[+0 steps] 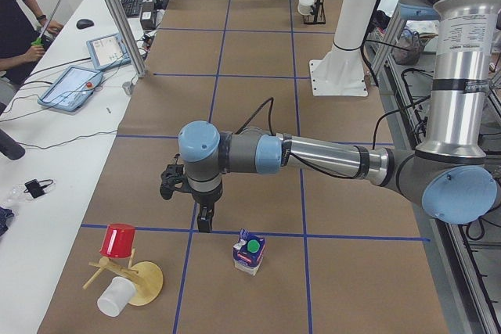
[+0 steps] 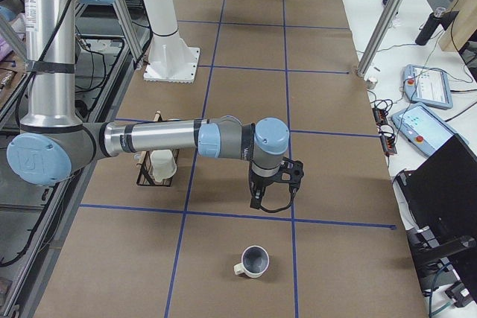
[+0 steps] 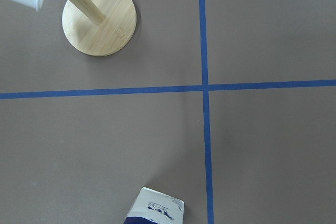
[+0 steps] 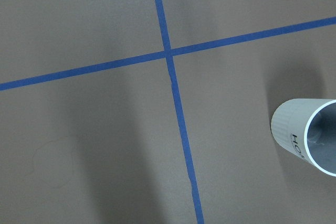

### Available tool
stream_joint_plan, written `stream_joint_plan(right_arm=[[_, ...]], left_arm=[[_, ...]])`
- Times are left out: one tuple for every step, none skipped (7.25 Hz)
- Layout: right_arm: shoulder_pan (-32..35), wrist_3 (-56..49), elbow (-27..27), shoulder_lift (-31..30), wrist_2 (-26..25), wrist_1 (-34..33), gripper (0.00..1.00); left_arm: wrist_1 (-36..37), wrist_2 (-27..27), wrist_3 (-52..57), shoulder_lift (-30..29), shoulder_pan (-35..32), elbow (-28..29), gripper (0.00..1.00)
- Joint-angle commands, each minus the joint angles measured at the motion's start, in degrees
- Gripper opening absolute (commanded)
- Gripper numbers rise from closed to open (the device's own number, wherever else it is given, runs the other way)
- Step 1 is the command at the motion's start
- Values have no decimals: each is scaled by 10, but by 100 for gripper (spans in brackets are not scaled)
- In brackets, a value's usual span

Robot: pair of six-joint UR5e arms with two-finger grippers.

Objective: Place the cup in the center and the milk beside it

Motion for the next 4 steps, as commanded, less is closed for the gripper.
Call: stream_joint_plan(right_arm=[[0, 0, -1, 3, -1, 1, 100], [0, 0, -1, 3, -1, 1, 100], [0, 1, -2, 3, -1, 2, 100], [0, 2, -2, -2, -2, 2, 100]], left_arm=[[1, 1, 0, -4, 0, 1, 99], [2, -4, -1, -4, 0, -4, 99], [2, -1, -3, -4, 0, 0, 99], [0, -2, -3, 0, -2, -5, 99]])
